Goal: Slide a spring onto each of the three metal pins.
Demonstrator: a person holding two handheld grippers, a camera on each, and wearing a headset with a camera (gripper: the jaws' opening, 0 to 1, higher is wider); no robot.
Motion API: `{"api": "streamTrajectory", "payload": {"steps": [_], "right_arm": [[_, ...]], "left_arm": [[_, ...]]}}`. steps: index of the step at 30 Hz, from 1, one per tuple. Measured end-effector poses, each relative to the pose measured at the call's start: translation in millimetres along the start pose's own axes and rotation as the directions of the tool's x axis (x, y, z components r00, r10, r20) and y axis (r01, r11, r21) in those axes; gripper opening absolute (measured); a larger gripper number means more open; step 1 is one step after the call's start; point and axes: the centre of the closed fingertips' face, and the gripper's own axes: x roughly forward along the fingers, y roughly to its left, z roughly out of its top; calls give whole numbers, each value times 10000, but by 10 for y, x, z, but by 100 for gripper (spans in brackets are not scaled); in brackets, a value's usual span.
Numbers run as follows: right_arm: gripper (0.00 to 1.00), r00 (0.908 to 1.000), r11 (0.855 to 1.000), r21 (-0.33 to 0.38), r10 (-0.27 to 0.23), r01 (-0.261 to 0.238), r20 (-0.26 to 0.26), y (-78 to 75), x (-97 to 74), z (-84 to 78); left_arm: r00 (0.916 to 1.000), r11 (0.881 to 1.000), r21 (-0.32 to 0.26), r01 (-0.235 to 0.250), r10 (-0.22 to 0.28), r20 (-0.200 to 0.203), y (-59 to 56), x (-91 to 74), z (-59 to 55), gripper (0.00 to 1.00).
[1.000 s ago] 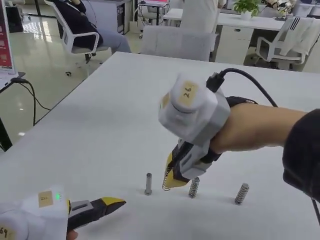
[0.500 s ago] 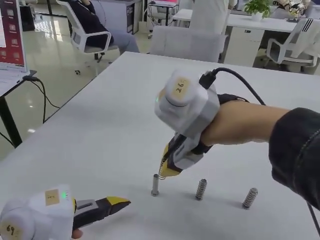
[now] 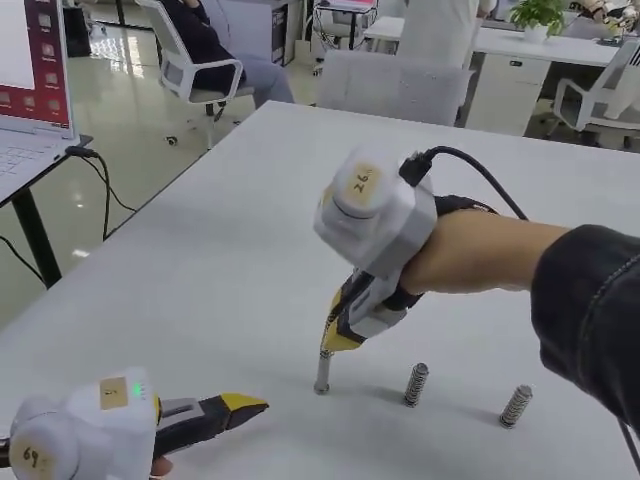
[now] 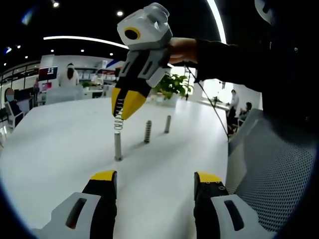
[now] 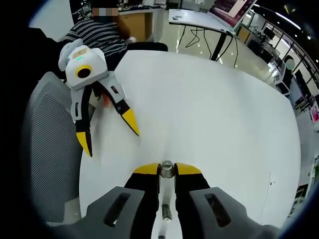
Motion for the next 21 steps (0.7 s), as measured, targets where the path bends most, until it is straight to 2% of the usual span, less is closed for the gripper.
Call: {"api": "streamTrajectory", "payload": {"steps": [9,21], "right_arm": [[8,9999,10000,-24,76,-76,-122,-8,57,-12],[8,9981,9997,37,251,-249,-565,-5,226,-90]], "left_arm": [[10000,10000,8,-47,47,-17,23,-8,-3,57],[10000,10000,13,-38,38,11,35,-12,-10,56]]}}
